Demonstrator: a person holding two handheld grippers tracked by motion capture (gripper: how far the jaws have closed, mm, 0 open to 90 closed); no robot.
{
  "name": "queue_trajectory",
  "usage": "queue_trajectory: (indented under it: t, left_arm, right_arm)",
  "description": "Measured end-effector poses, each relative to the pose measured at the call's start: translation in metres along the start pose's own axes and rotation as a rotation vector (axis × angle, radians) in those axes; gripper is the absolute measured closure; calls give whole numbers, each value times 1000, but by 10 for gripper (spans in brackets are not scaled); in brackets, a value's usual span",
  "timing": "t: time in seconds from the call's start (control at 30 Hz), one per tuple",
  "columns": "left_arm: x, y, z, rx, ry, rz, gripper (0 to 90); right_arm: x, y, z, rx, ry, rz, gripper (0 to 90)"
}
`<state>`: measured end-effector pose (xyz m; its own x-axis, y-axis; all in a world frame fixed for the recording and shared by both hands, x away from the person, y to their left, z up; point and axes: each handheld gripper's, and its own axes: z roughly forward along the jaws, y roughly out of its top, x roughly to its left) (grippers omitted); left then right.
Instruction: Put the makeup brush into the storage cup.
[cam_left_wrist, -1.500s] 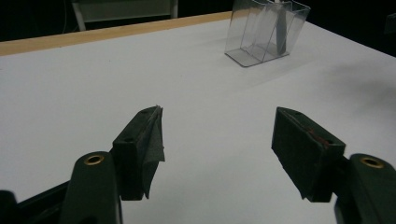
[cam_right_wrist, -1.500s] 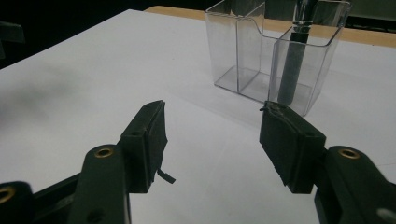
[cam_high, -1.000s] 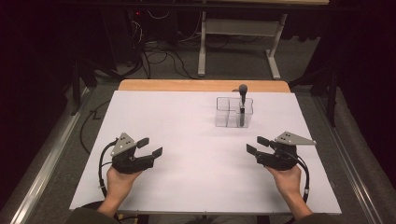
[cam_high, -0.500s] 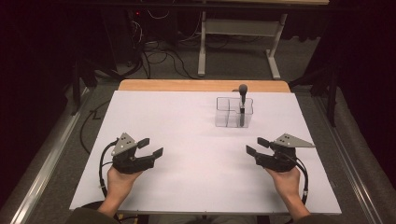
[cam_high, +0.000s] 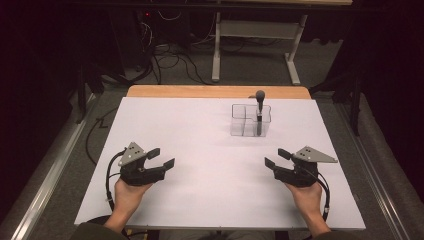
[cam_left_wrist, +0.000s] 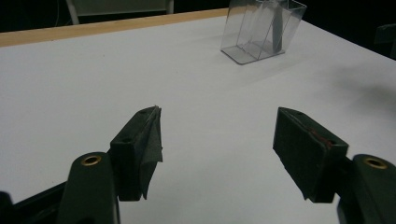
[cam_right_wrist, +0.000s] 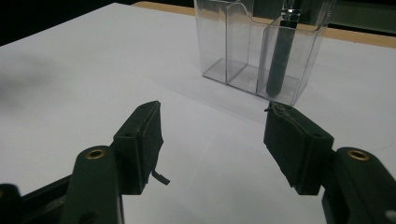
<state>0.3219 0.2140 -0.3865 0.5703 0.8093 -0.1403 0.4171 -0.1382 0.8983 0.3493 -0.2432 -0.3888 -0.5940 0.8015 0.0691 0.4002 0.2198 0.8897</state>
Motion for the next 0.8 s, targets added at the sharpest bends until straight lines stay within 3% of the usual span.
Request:
queue_trajectory:
  t: [0.63,0.8]
  left_arm:
    - [0,0,3,13,-22,2,320]
    - [0,1,4,9,-34,-14,313]
  right_arm:
    - [3,-2,1,-9,0,1,347]
    - [2,-2,0,-14,-1,-2,345]
